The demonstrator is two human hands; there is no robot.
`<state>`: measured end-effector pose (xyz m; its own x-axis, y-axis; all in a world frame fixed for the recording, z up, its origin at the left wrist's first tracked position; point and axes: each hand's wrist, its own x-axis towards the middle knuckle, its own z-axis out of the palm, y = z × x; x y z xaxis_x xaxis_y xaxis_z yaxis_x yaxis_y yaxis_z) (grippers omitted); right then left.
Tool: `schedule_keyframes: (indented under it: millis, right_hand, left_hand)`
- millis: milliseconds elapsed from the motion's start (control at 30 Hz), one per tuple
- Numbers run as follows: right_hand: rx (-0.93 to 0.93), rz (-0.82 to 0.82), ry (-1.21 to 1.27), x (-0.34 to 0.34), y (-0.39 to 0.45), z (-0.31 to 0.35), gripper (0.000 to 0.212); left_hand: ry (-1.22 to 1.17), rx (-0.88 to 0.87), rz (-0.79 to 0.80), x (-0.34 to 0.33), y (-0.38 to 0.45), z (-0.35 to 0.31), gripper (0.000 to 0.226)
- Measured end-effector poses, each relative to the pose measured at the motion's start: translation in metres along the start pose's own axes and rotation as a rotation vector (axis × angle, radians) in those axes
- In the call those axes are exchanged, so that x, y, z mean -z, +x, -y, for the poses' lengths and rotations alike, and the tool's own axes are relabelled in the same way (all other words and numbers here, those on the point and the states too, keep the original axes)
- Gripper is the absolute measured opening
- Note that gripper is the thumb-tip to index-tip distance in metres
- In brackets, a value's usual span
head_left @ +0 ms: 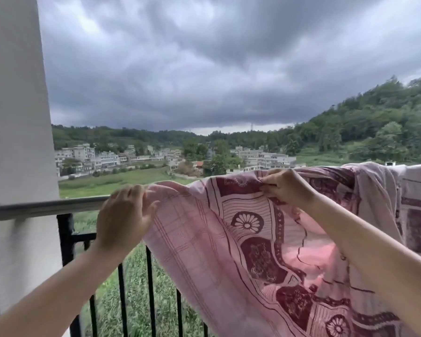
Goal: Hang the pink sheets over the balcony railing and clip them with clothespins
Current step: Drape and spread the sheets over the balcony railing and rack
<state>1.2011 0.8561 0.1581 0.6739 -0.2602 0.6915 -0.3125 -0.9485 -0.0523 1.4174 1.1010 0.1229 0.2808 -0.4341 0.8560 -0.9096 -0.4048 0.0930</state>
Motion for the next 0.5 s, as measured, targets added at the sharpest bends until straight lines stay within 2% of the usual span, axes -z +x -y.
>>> schedule_keyframes:
  millis: [67,133,200,267,333,400,500]
  right_hand:
    - [0.049,-0.039,-0.011,0.0,0.003,-0.002,0.015]
    - [0.021,-0.111,0.026,-0.001,0.004,-0.003,0.014]
    - [-0.099,-0.182,0.139,0.0,0.013,-0.005,0.016]
    - [-0.219,-0.22,0.246,0.001,0.034,-0.008,0.019]
    - [-0.266,-0.225,0.25,0.004,0.06,-0.01,0.023]
    - [-0.217,-0.231,0.156,0.006,0.085,-0.01,0.024]
    - [-0.113,-0.197,0.102,0.009,0.122,-0.009,0.02]
  left_hand:
    - [-0.145,0.275,0.081,-0.016,-0.024,0.0,0.037]
    - [-0.214,0.516,0.207,-0.037,-0.043,-0.004,0.048]
    - [-0.248,0.573,0.28,-0.052,-0.056,-0.016,0.041]
    - [-0.417,0.665,0.21,-0.057,-0.057,-0.027,0.035]
    - [-0.547,0.783,0.102,-0.044,-0.045,-0.029,0.036]
    - [-0.51,0.763,-0.044,-0.022,-0.017,-0.019,0.037]
    - [-0.123,0.49,-0.207,0.017,0.048,-0.004,0.029]
